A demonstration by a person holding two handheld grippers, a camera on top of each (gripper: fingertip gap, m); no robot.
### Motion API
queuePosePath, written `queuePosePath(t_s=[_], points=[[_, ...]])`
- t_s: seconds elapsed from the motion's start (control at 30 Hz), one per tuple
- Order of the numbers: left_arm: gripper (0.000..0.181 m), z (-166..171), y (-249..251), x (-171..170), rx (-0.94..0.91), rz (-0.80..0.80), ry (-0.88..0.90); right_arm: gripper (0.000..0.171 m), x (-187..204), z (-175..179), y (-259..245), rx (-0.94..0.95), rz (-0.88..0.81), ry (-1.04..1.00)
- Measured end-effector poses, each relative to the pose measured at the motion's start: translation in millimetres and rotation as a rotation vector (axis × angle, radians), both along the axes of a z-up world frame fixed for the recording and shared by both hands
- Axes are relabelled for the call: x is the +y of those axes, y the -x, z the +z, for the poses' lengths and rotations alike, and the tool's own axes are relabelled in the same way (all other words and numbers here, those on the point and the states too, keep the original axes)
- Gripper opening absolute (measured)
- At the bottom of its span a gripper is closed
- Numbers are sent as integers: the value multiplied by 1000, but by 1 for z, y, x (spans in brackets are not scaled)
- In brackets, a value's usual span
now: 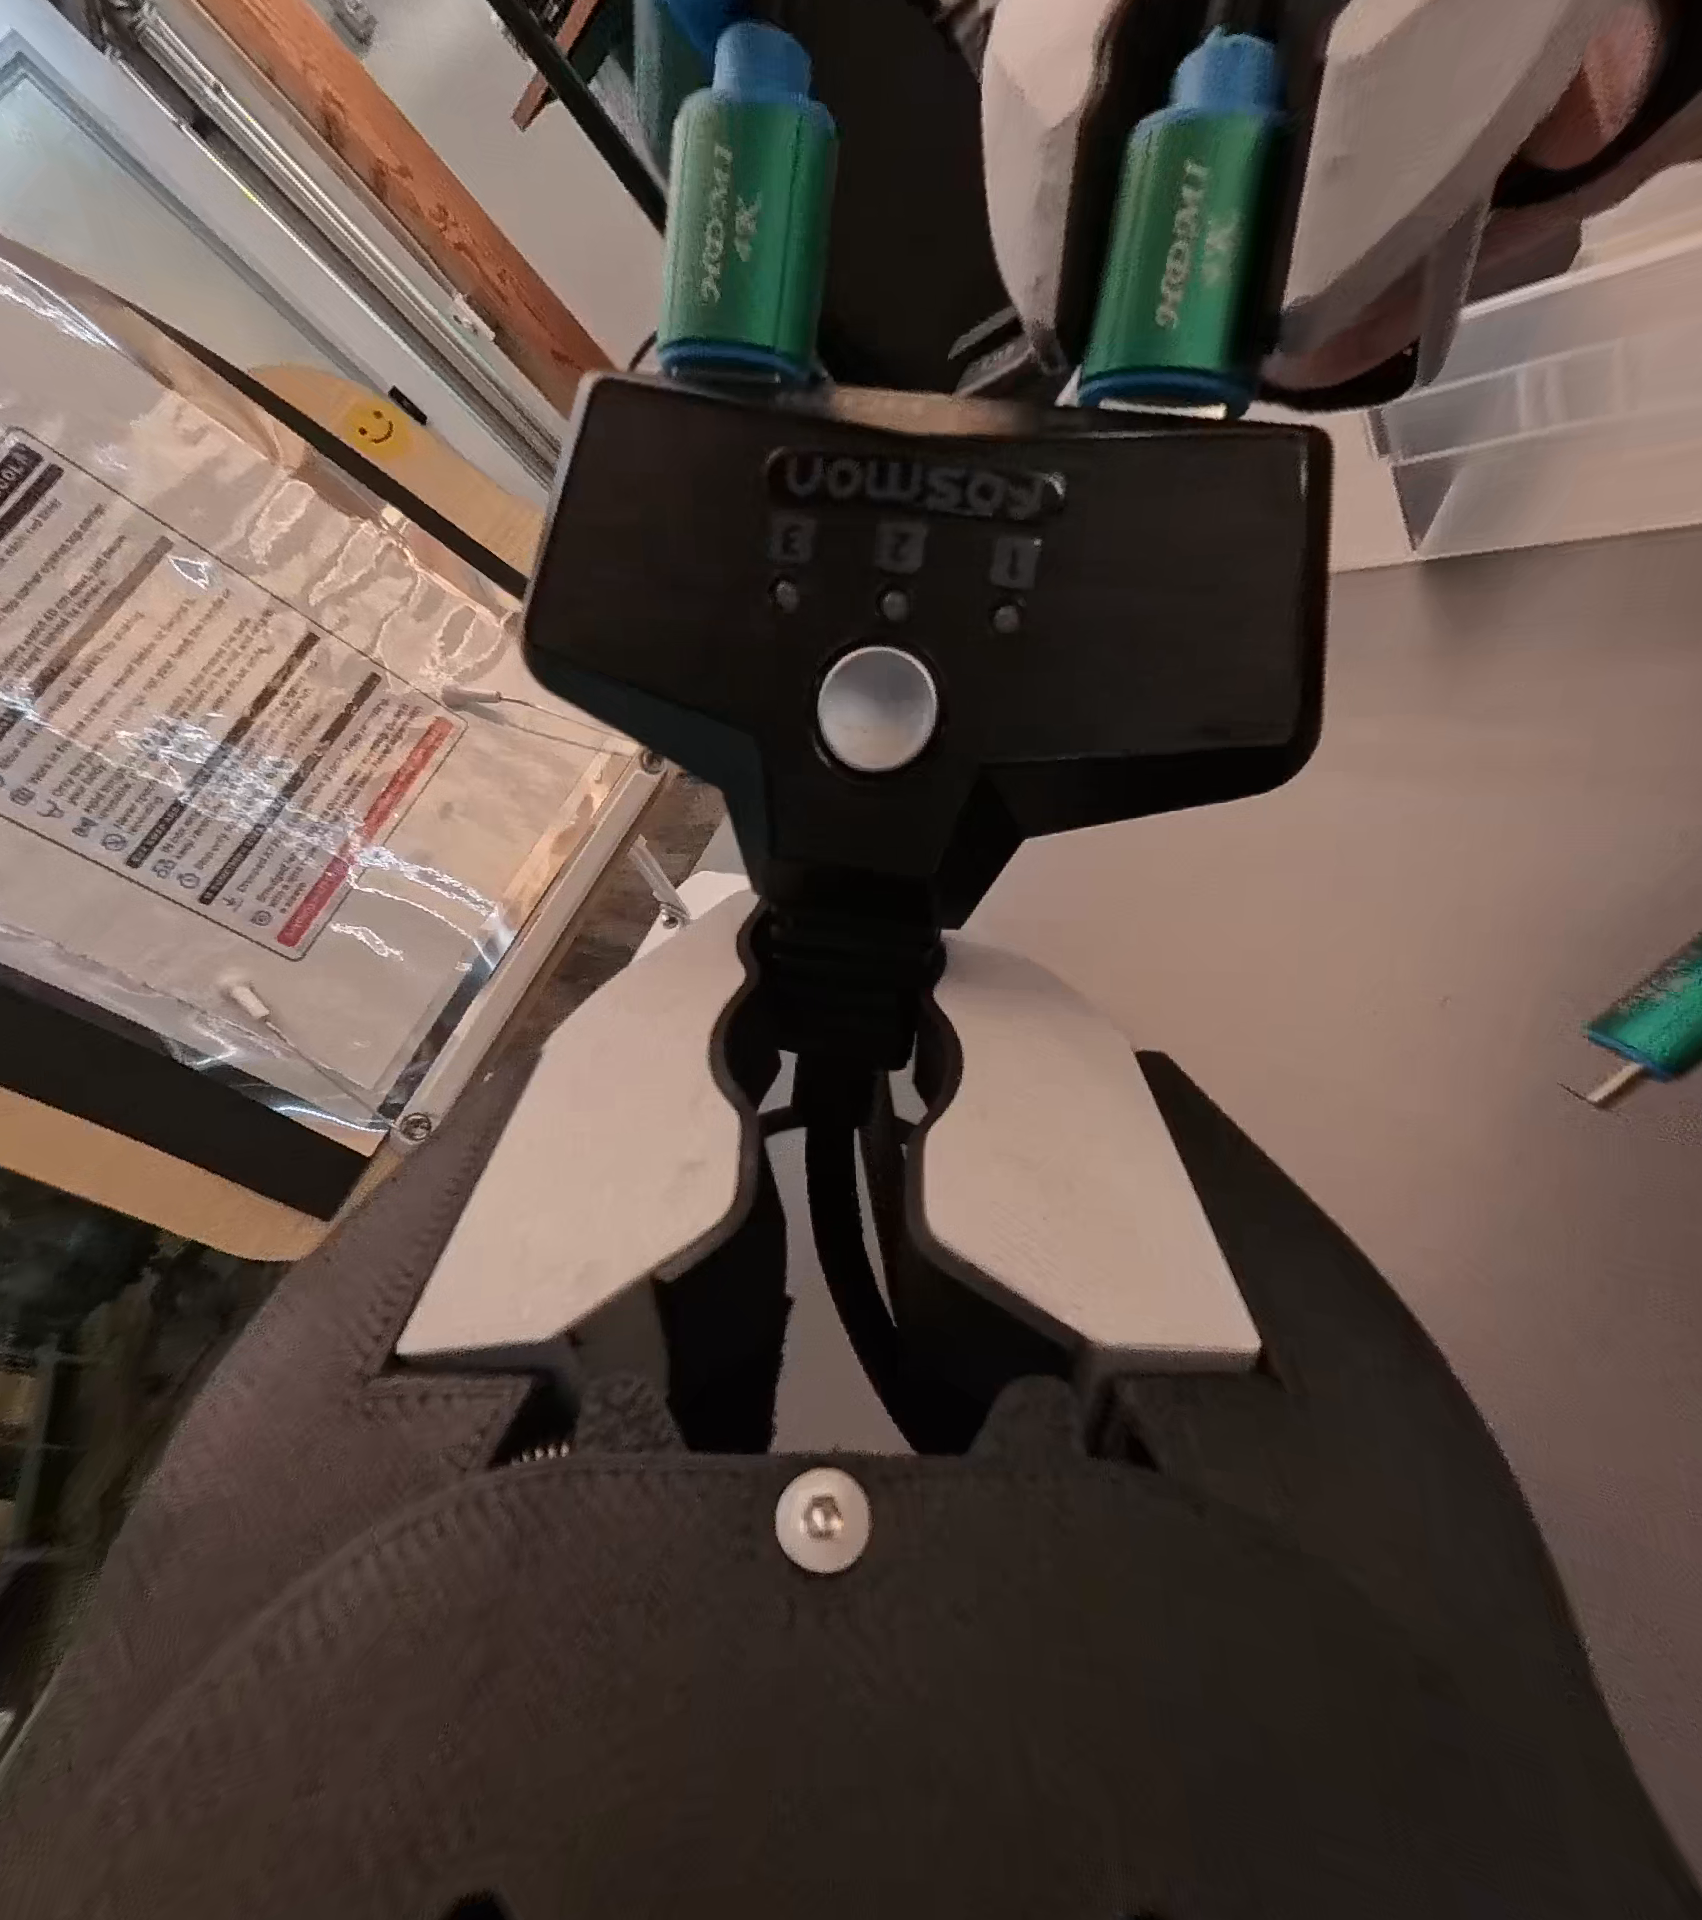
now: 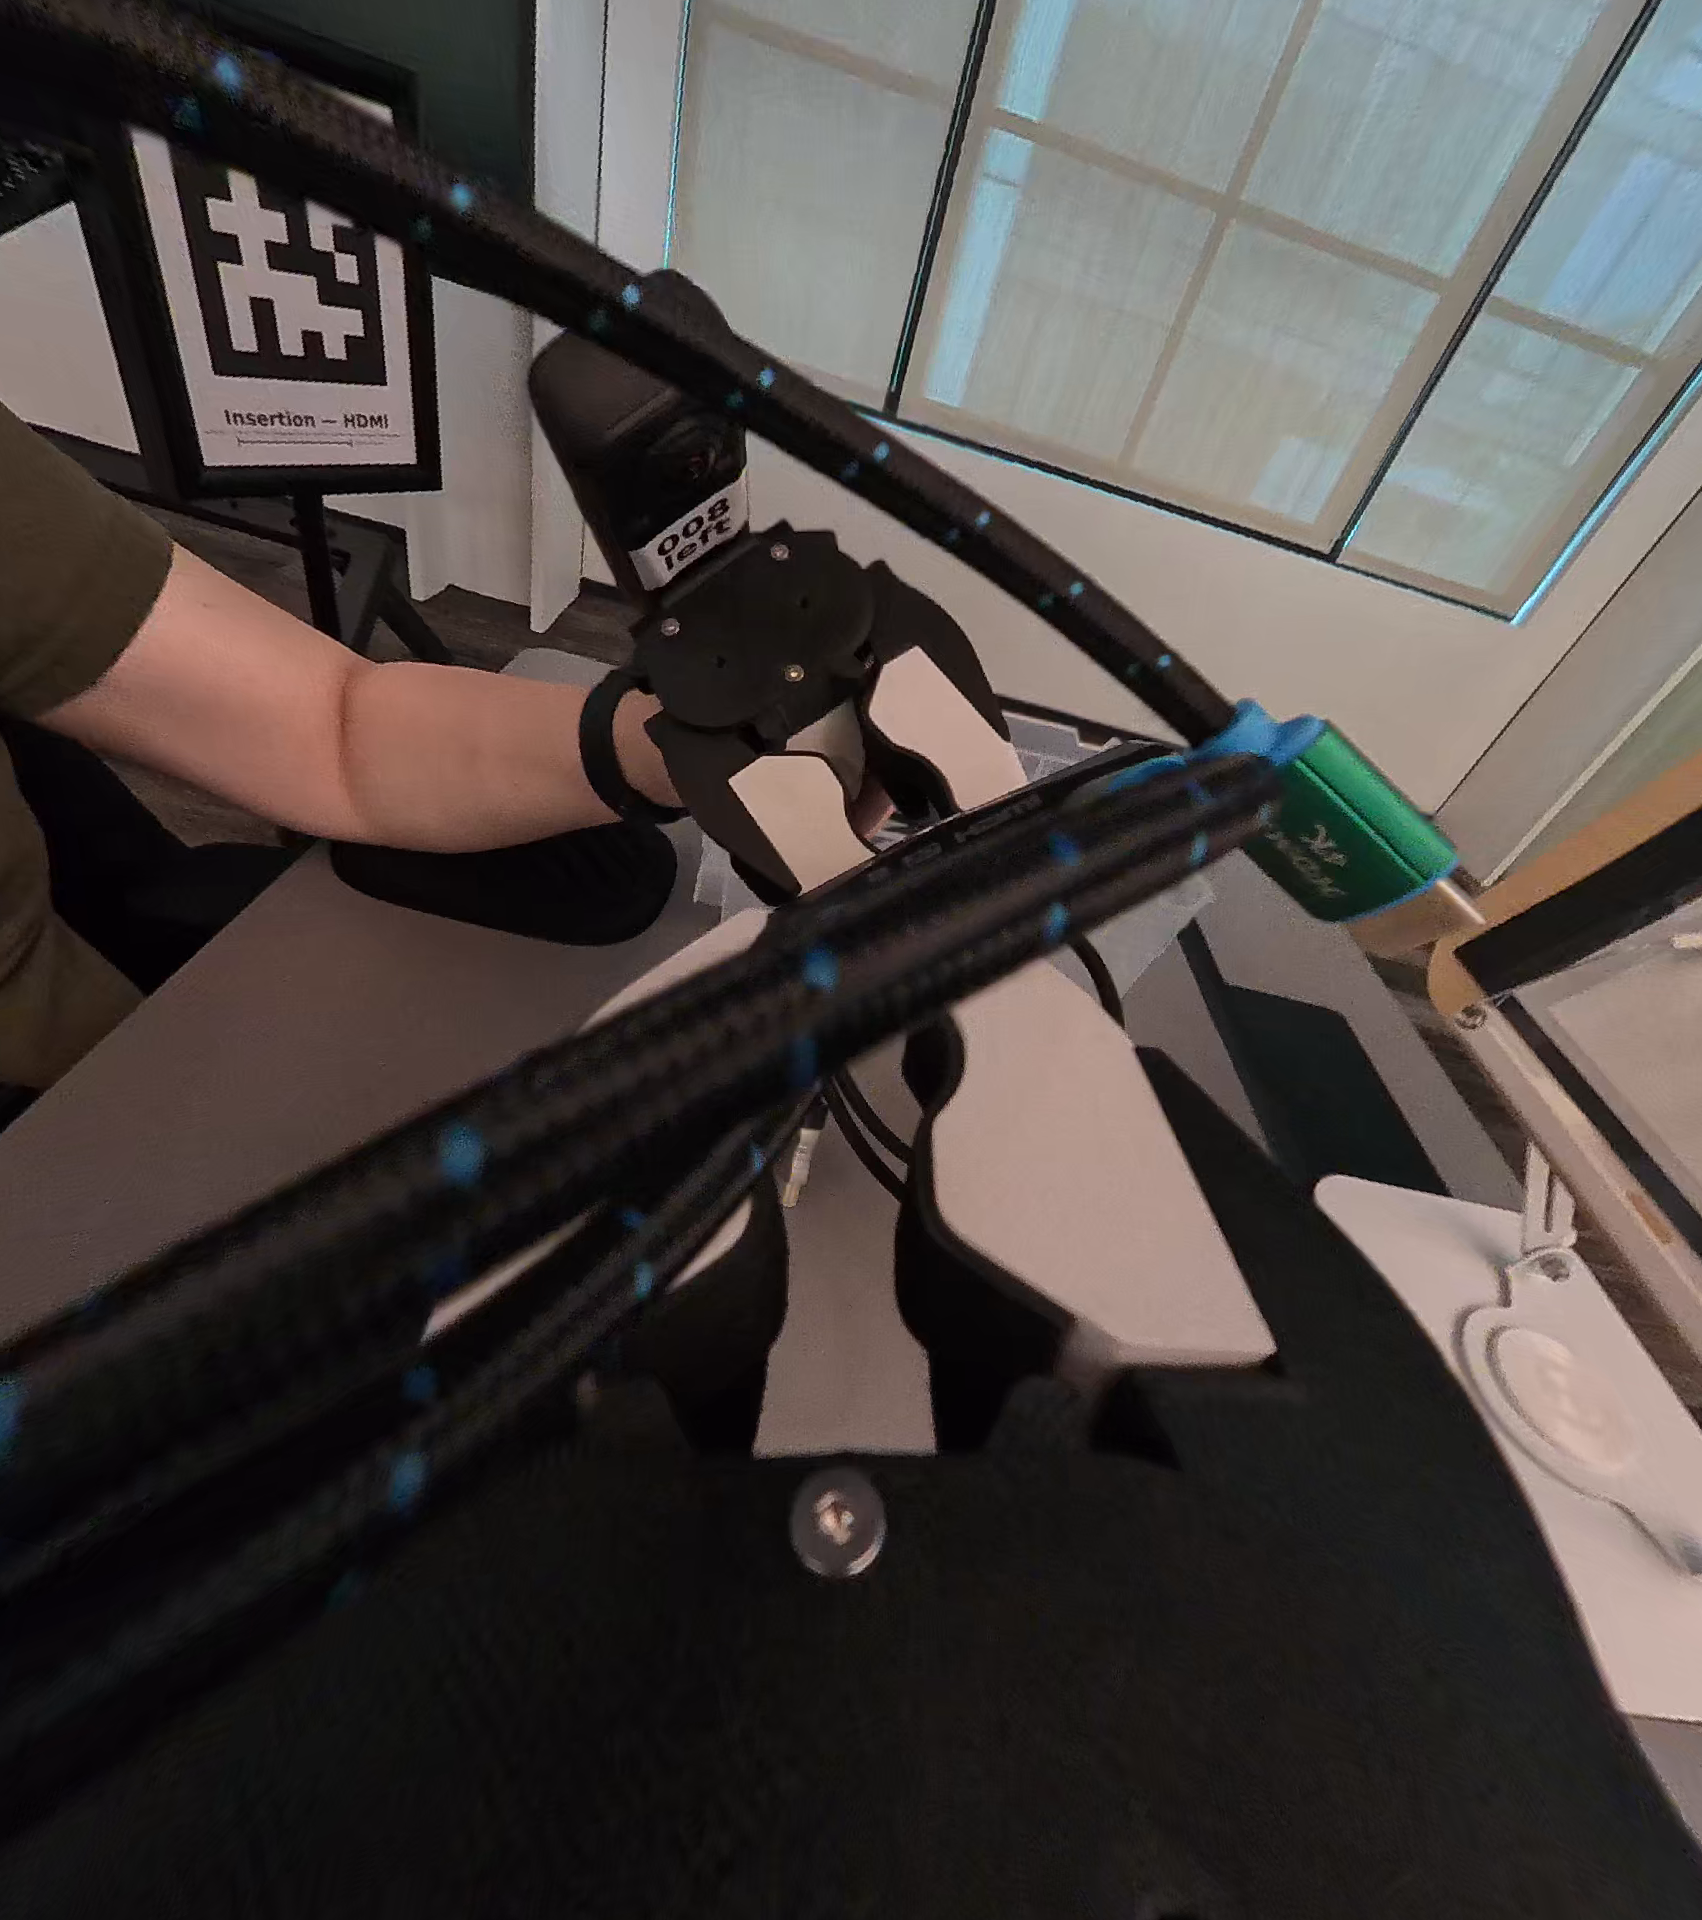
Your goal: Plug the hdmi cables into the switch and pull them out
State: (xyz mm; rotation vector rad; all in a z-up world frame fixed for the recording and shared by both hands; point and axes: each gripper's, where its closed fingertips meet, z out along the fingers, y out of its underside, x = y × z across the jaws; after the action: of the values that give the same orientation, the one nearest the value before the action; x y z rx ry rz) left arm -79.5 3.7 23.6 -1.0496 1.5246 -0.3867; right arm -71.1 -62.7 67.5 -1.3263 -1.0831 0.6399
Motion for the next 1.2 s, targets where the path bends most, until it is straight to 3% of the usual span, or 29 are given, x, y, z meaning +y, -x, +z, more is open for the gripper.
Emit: queuePosePath(t_s=[0.03, 0.3, 0.47, 0.67, 0.8, 0.97, 1.07, 1.13, 1.2], points=[[23, 2, 0, -1, -5, -2, 6, 21, -1, 2, 0, -1, -3, -18], [22, 23, 1, -24, -50, -68, -36, 21, -17, 32, 0, 163, 97, -55], [22, 34, 8, -23, -43, -27, -90, 20, -16, 38, 1, 233, 118, 2], [23, 35, 17, -11, 7, 33, -168, 19, -8, 25, 5, 164, 65, 12], [25, 46, 16, -5, -103, 80, -192, 19, -1, 35, 5, 299, 76, 103], [25, 38, 12, 1, -65, 126, -196, 18, 7, 29, -2, 354, 84, 226], [24, 42, 16, 16, -51, 249, -308, 13, 28, 26, -11, 425, -27, 342], [24, 41, 17, 22, -41, 298, -379, 17, 34, 30, -13, 516, -37, 405], [24, 40, 17, 25, -38, 314, -403, 10, 39, 28, -15, 571, -51, 490]])
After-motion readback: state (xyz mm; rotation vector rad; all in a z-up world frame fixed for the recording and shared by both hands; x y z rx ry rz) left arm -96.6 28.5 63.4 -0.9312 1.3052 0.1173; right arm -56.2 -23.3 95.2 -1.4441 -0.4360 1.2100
